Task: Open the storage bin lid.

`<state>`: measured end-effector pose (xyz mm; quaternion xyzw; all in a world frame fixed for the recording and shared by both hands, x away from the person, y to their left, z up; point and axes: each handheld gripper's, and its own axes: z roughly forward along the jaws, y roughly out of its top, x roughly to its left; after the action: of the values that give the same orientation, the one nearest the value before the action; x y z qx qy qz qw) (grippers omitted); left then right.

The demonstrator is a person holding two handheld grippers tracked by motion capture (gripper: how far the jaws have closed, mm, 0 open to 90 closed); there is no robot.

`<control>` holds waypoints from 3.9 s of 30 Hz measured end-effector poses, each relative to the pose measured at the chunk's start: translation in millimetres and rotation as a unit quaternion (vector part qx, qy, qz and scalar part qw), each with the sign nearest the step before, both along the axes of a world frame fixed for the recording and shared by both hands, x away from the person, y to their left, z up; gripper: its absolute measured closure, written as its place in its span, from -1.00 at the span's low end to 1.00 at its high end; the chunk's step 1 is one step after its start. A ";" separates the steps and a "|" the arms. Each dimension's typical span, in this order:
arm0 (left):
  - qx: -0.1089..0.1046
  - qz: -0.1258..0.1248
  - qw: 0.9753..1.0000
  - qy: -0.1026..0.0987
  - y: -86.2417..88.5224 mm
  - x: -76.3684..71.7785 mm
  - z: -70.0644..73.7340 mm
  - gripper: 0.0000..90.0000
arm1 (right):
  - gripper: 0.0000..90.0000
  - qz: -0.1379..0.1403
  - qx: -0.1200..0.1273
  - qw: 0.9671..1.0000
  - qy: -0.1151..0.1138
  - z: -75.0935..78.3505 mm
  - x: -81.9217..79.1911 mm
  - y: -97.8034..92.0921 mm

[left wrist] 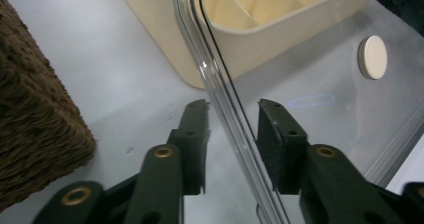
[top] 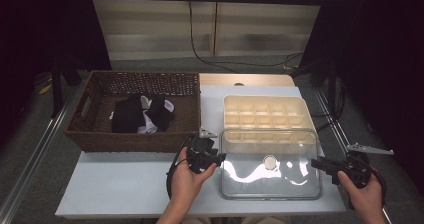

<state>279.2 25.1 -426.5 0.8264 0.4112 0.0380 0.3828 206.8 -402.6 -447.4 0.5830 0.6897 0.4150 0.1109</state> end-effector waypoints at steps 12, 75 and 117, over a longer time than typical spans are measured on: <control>0.009 -0.034 0.999 0.032 5.8 -17.5 -3.6 0.80 | 0.49 0.014 0.013 1.000 0.017 -7.1 -17.4 -3.8; -0.017 -0.021 0.999 0.024 3.9 -8.0 4.2 0.75 | 0.47 -0.004 0.072 0.997 0.010 -8.3 -16.7 -11.3; -0.008 0.000 0.996 0.087 -0.2 -7.1 -19.2 0.52 | 0.51 -0.003 0.067 0.996 0.064 -19.0 -18.6 -12.5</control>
<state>272.1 24.9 -445.7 0.8234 0.4433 -0.0372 0.3522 188.2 -415.1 -466.4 0.6164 0.6644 0.4217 0.0283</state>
